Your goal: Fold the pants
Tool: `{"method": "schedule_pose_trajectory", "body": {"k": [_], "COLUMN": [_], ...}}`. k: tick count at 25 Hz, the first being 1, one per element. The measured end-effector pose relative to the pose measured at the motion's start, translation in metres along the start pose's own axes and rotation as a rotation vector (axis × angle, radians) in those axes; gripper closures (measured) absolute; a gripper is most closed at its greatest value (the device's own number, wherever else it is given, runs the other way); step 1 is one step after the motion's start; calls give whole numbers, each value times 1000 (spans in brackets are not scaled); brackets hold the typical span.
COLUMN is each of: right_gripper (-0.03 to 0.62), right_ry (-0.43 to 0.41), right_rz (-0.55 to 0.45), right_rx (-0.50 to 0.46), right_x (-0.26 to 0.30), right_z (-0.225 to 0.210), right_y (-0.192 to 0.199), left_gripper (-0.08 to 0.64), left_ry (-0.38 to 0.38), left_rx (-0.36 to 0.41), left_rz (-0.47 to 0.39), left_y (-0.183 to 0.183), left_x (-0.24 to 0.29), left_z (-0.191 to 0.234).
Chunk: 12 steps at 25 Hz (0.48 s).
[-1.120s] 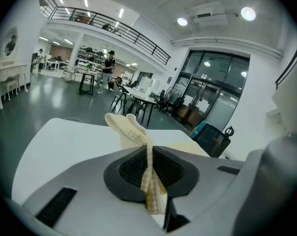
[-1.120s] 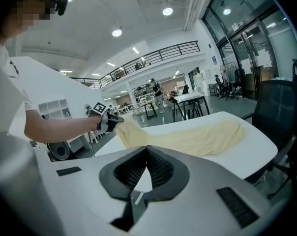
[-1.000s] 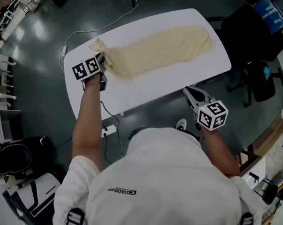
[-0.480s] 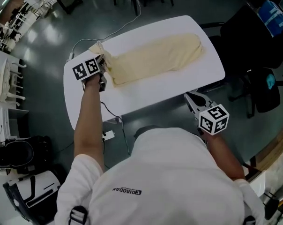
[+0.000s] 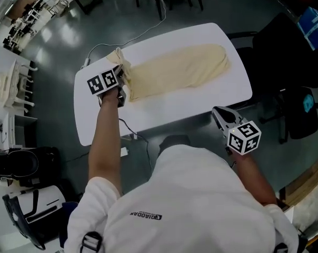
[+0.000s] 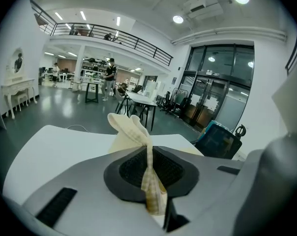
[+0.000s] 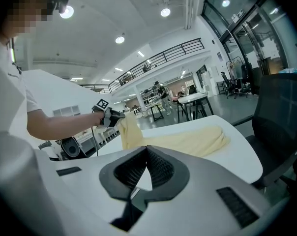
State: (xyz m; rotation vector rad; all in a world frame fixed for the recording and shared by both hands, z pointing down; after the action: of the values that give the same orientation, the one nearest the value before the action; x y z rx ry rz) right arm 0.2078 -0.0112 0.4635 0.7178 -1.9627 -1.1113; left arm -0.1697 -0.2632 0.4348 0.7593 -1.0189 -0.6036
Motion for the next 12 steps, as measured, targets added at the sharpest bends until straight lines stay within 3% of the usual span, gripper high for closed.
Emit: {"method": "schedule_pose_trajectory", "body": {"k": [12], "right_gripper": [574], "right_ry": [19], "right_rz": [-16], "right_rx": [-20], "right_x": [65], "right_z": [-26], "right_y": [-55], "left_gripper": [502], "left_ry": [194], "left_rx": [-33], "left_rz": [-46], "left_y": [-44], "left_x": [19], "left_z": [-41]}}
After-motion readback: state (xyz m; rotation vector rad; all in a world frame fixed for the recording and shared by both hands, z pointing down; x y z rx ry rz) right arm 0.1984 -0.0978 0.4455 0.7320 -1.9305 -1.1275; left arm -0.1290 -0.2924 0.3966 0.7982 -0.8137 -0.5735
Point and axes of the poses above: the fingertips, and each gripper's own axes: x forward along the fingers, z to its left, y out of its underside, the point moved 5 cm from there along -x, backward along the fingers, and after that the axes turned 1 degree about y, right-handed, at the moved point
